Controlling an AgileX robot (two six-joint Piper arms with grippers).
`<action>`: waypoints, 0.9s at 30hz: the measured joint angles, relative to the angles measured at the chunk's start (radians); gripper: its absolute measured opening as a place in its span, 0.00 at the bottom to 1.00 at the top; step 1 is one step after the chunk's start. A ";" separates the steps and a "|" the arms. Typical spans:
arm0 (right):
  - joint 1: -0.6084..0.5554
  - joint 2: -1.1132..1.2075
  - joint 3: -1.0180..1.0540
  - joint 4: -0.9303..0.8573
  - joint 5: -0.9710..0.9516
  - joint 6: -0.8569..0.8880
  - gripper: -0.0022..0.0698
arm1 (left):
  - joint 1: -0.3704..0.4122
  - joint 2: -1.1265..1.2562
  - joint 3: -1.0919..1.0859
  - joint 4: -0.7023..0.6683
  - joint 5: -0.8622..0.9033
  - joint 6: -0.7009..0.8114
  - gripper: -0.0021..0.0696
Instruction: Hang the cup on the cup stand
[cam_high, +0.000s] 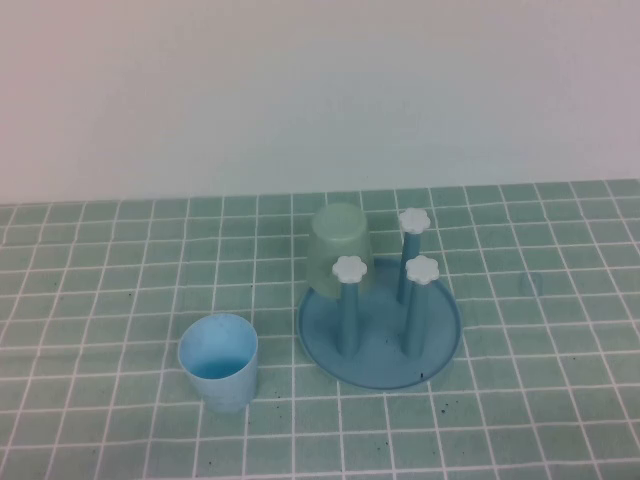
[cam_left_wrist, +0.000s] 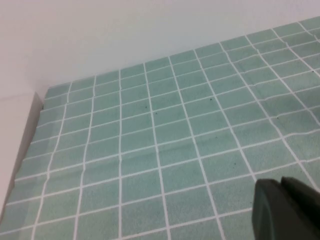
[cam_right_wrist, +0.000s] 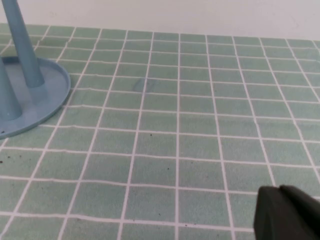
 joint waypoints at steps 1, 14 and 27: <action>0.000 0.000 0.000 0.000 0.000 0.000 0.03 | 0.000 0.000 0.000 0.000 0.000 0.000 0.03; 0.000 0.000 0.000 -0.079 -0.092 -0.011 0.03 | 0.000 0.002 0.000 0.002 -0.276 0.000 0.03; 0.000 0.000 0.000 -0.113 -0.487 0.078 0.03 | 0.000 0.002 0.000 0.002 -0.365 0.000 0.03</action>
